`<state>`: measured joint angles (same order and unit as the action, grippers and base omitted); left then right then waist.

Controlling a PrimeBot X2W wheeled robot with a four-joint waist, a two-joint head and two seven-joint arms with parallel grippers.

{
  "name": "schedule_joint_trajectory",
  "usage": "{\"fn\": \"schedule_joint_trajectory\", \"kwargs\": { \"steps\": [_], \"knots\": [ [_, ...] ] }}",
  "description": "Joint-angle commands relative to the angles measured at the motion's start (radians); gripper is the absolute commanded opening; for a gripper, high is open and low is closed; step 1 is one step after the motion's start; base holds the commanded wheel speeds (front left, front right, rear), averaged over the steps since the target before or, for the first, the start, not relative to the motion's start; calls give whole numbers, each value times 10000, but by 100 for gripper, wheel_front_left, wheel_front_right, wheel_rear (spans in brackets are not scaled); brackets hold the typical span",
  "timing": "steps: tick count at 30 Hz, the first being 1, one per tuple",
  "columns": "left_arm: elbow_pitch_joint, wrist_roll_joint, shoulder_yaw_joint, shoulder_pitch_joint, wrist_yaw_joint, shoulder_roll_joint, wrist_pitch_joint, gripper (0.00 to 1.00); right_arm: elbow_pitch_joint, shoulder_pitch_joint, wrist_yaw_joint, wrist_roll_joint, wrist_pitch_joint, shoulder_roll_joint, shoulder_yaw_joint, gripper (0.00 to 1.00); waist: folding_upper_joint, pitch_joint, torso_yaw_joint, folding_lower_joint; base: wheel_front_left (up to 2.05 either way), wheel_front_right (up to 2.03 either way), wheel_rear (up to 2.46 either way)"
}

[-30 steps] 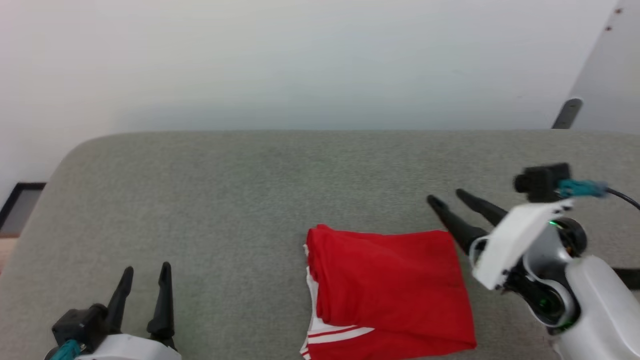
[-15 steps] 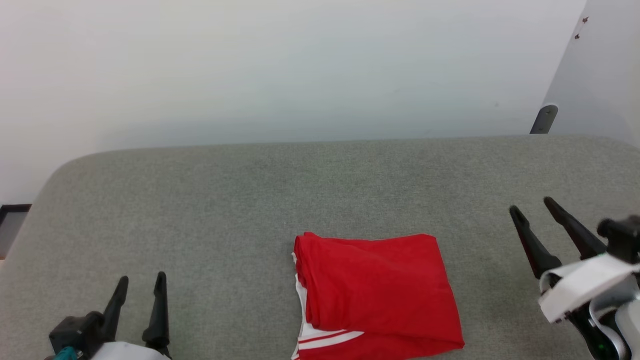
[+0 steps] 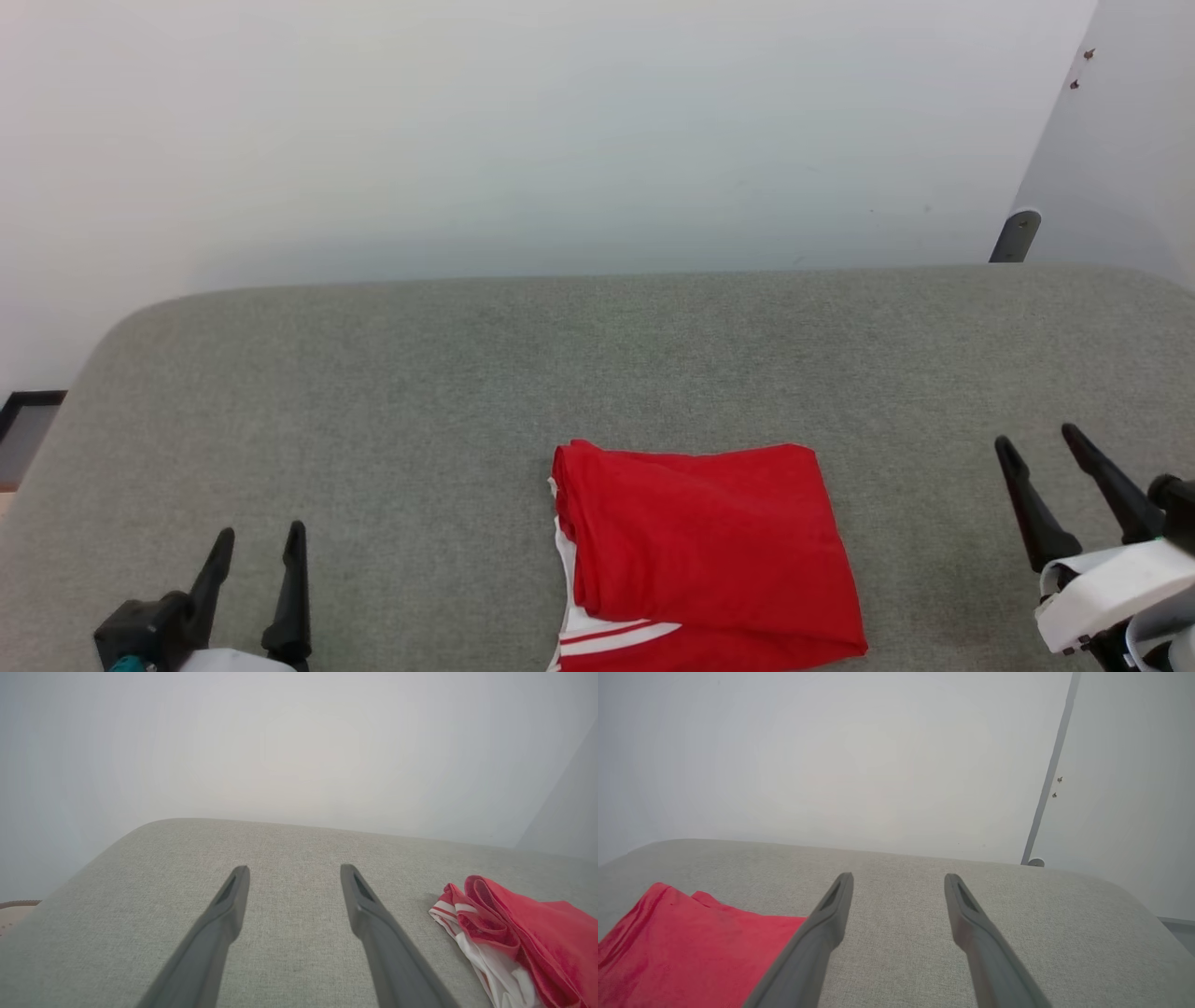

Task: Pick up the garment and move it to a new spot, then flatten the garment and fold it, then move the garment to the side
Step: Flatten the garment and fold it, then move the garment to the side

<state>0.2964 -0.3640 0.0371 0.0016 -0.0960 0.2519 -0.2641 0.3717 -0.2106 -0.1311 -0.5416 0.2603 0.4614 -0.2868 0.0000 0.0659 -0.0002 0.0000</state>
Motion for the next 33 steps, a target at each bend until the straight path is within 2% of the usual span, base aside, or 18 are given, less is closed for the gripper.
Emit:
{"fn": "schedule_joint_trajectory", "kwargs": {
  "steps": [1, 16, 27, 33],
  "knots": [
    [-7, 120, 48, 28, -39, -10, 4, 100, -126, 180, 8, 111, 45, -107, 225, 100, 0, 5, 5, 0, 0, 0, 0],
    [-72, 549, 269, 80, -150, -142, 4, 100, -740, 1065, 8, 613, 51, -542, 1072, 100, 0, 16, -15, 0, 0, 0, 0],
    [-96, 674, 336, 52, -204, -248, 4, 100, -818, 1237, 8, 694, 53, -569, 1082, 100, 0, 22, 68, 0, 0, 0, 0],
    [-151, 629, 461, 111, -201, -294, 4, 100, -490, 1187, 8, 461, 46, -535, 576, 100, 0, -13, 239, 0, 0, 0, 0]
  ]
}}
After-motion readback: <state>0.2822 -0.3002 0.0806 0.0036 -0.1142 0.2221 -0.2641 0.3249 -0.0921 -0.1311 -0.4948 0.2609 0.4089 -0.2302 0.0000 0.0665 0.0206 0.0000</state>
